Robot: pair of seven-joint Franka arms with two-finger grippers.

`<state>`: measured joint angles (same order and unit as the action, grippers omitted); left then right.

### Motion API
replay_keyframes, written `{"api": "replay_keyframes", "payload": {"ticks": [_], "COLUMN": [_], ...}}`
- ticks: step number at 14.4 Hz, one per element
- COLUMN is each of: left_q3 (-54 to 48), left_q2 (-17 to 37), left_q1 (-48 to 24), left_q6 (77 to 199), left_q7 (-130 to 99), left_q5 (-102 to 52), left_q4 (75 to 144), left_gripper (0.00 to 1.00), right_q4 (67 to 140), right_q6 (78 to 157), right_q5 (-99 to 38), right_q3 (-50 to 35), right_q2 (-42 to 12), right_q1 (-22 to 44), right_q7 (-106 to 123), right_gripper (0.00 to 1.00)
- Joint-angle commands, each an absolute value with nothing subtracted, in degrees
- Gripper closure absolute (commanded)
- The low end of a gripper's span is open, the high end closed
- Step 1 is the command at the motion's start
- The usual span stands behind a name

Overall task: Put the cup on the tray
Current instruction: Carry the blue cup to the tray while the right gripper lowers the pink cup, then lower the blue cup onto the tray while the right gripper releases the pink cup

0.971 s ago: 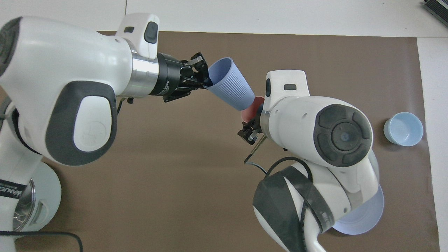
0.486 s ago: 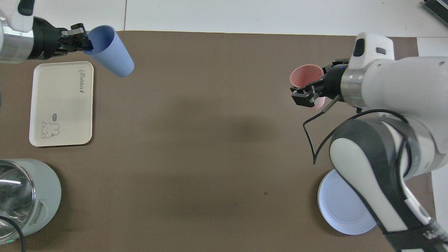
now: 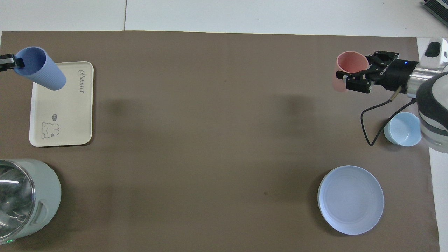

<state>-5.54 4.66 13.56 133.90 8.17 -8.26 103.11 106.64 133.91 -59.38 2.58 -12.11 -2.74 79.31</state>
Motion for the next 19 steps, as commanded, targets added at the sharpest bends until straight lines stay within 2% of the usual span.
{"api": "replay_keyframes", "payload": {"ticks": [1, 4, 7, 11, 14, 15, 16, 19], "left_q3": [-6.33, -6.33, -6.33, -6.33, -6.42, -6.42, -6.42, -6.42], "left_q2": [4.82, 9.12, 11.68, 15.63, 18.8, 19.42, 19.68, 20.04], "left_q1": [16.42, 18.1, 20.29, 20.04, 19.87, 19.6, 19.51, 19.51], "left_q6": [141.56, 150.27, 152.05, 158.1, 160.3, 161.18, 161.54, 161.19], "left_q7": [13.26, 15.63, 20.55, 21.01, 20.57, 20.57, 20.57, 20.57], "left_q5": [-7.38, -7.38, -7.38, -7.82, -15.42, -18.17, -18.45, -18.46], "left_q4": [108.01, 108.98, 109.25, 110.3, 110.13, 110.21, 110.21, 110.3], "left_gripper": [1.0, 1.0, 1.0, 1.0, 1.0, 1.0, 1.0, 1.0], "right_q4": [106.17, 105.56, 105.64, 106.08, 106.61, 107.13, 107.31, 107.31], "right_q6": [134.65, 130.27, 124.21, 118.67, 119.09, 119.44, 119.27, 117.52], "right_q5": [-66.0, -70.9, -80.83, -83.13, -84.11, -84.2, -84.2, -84.2], "right_q3": [1.67, 1.49, 1.49, 1.49, 1.58, 1.58, 1.58, 1.58], "right_q2": [-15.72, -19.84, -24.5, -27.05, -27.16, -27.16, -26.98, -26.37], "right_q1": [-6.22, -10.27, -12.21, -14.49, -14.15, -13.89, -13.97, -14.59], "right_q7": [89.61, 96.83, 112.0, 119.33, 123.38, 126.1, 126.73, 126.13], "right_gripper": [1.0, 1.0, 1.0, 1.0, 1.0, 0.75, 0.01, 0.0]}}
